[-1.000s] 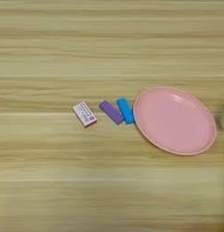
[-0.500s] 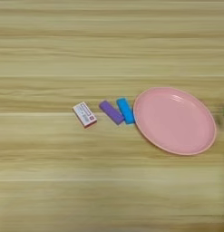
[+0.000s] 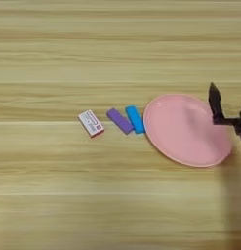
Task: Move the objects on the table
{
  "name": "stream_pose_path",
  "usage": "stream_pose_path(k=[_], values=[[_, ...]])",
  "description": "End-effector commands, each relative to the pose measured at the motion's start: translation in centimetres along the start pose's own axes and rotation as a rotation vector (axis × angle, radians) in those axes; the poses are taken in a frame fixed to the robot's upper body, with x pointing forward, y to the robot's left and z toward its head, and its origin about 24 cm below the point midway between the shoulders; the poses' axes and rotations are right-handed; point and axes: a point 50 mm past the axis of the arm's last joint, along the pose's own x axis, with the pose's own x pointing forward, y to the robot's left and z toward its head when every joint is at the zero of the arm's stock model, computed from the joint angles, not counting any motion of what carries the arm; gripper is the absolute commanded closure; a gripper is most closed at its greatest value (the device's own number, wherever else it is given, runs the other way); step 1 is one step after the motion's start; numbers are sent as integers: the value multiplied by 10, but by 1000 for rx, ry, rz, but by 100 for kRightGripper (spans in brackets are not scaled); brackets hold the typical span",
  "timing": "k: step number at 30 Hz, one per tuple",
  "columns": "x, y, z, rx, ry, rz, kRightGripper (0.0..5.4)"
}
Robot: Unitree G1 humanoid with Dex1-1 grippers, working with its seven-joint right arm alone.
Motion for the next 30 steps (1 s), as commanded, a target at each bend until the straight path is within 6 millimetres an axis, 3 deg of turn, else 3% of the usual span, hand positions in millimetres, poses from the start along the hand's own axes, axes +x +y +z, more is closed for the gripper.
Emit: stream_pose_path(k=[1, 10, 15, 30], values=[[8, 30, 11, 65, -47, 112, 3], [4, 64, -13, 199, 120, 221, 3], [5, 62, -18, 249, 184, 190, 3], [5, 29, -46, 308, 412, 8, 3]])
